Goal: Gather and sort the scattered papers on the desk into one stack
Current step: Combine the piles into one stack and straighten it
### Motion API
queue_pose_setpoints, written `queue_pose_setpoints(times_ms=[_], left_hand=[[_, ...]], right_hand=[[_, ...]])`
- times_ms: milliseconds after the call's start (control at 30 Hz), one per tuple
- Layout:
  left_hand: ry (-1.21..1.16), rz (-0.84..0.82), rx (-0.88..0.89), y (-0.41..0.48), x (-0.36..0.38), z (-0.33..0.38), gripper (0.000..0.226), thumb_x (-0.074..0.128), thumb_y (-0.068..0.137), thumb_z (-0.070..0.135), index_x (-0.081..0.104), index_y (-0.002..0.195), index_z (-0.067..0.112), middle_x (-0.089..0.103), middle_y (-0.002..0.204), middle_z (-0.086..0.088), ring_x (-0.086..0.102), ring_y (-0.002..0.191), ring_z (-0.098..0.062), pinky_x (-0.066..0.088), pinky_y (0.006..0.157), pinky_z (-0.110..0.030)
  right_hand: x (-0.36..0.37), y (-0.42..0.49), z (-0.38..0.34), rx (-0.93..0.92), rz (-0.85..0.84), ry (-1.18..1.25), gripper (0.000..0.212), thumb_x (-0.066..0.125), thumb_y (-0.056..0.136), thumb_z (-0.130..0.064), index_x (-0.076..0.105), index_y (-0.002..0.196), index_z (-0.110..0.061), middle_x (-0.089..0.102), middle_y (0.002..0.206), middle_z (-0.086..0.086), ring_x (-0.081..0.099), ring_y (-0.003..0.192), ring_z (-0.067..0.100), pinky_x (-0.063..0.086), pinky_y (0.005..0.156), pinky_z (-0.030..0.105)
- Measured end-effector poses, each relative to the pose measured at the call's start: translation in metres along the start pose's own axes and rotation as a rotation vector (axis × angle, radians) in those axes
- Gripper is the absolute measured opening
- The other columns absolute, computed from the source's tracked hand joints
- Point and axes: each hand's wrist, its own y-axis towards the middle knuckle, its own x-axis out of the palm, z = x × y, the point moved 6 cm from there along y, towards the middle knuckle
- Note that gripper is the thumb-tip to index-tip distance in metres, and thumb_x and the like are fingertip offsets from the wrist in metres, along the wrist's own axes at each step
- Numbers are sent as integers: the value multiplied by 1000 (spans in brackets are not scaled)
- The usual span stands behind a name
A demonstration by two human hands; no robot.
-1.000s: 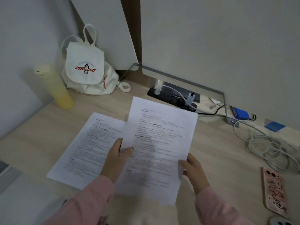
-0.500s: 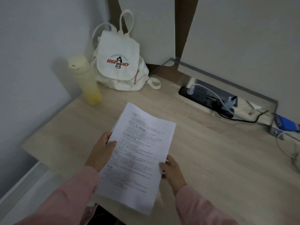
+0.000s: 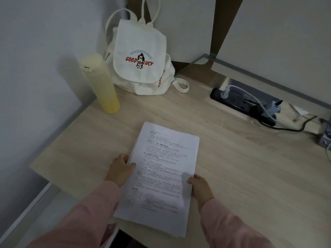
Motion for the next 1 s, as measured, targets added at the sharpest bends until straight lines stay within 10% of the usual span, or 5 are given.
queue_pose_setpoints(times_ms=[167, 300, 600, 767, 1000], left_hand=[[-116, -81, -100, -4, 18, -2, 60, 63, 75, 35, 50, 124, 4, 51, 128, -14, 52, 114, -29, 43, 99, -37], [-121, -59, -81, -12, 30, 4, 46, 59, 87, 26, 42, 126, 7, 42, 132, -14, 46, 113, -27, 39, 94, -35], [-569, -34, 324, -51, 16, 85, 21, 57, 88, 14, 55, 103, 29, 67, 104, 7, 67, 83, -4, 52, 64, -16], [-650, 53, 673, -69, -17, 134, 43, 63, 69, 14, 56, 111, 14, 64, 102, 8, 63, 88, 7, 50, 75, -11], [-599, 56, 641, -62, -1, 133, 28, 67, 72, 5, 62, 98, 17, 71, 75, 22, 64, 75, 13, 47, 67, -6]], right_hand=[[-7, 22, 13, 43, 86, -110, 70, 61, 50, -38, 58, 111, -4, 57, 117, 19, 60, 95, 35, 53, 84, 48], [5, 6, 2, 29, -20, 37, 34, 52, 87, -11, 52, 117, 5, 60, 113, 24, 58, 85, 30, 51, 61, 29], [-27, -54, -93, -478, 132, 199, 14, 45, 88, -4, 54, 84, -14, 55, 82, 4, 52, 74, 18, 43, 64, 28], [-51, -80, -143, -795, 40, 283, 21, 53, 82, -4, 60, 93, -21, 64, 85, -15, 59, 76, -5, 49, 67, 12], [-44, -51, -125, -608, 41, 248, 20, 52, 60, -12, 62, 76, -19, 62, 78, -5, 54, 80, 14, 42, 71, 26]])
